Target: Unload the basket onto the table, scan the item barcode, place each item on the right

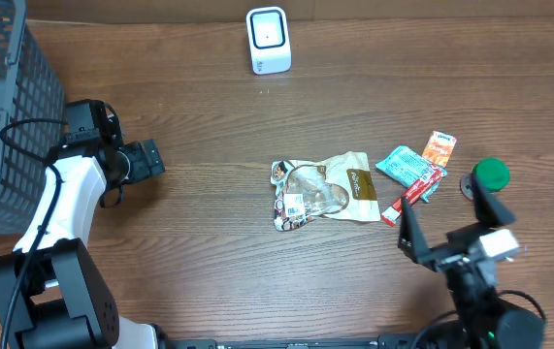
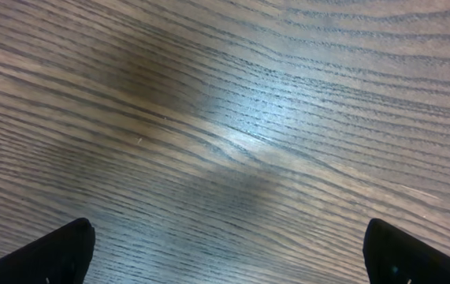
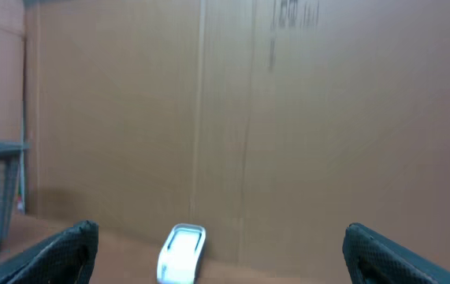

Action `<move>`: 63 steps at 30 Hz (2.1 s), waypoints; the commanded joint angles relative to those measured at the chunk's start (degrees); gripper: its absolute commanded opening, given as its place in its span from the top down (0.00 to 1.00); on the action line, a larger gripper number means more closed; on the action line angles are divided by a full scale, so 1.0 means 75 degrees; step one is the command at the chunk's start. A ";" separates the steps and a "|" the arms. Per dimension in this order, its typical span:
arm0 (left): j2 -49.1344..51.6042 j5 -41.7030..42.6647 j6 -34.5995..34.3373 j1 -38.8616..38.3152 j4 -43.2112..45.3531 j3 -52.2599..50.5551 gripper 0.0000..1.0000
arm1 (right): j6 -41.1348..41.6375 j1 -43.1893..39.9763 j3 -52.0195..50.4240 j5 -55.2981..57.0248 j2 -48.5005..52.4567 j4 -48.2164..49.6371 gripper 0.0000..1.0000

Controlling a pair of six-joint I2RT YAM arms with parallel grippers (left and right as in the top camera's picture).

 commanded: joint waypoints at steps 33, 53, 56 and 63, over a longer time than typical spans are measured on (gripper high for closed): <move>0.0038 0.0055 0.0117 0.0035 0.0000 0.0140 0.00 | 0.0047 -0.0131 -0.1693 -0.0128 -0.0449 -0.1460 0.00; 0.0038 0.0052 0.0119 0.0035 0.0000 0.0140 0.00 | 0.0047 -0.0131 -0.1693 -0.0125 -0.0449 -0.1463 0.00; 0.0038 0.0055 0.0117 0.0035 0.0000 0.0140 0.00 | 0.0047 -0.0131 -0.1693 -0.0128 -0.0449 -0.1463 0.00; 0.0038 0.0055 0.0117 0.0035 0.0000 0.0140 0.00 | 0.0047 -0.0131 -0.1693 -0.0125 -0.0449 -0.1463 0.00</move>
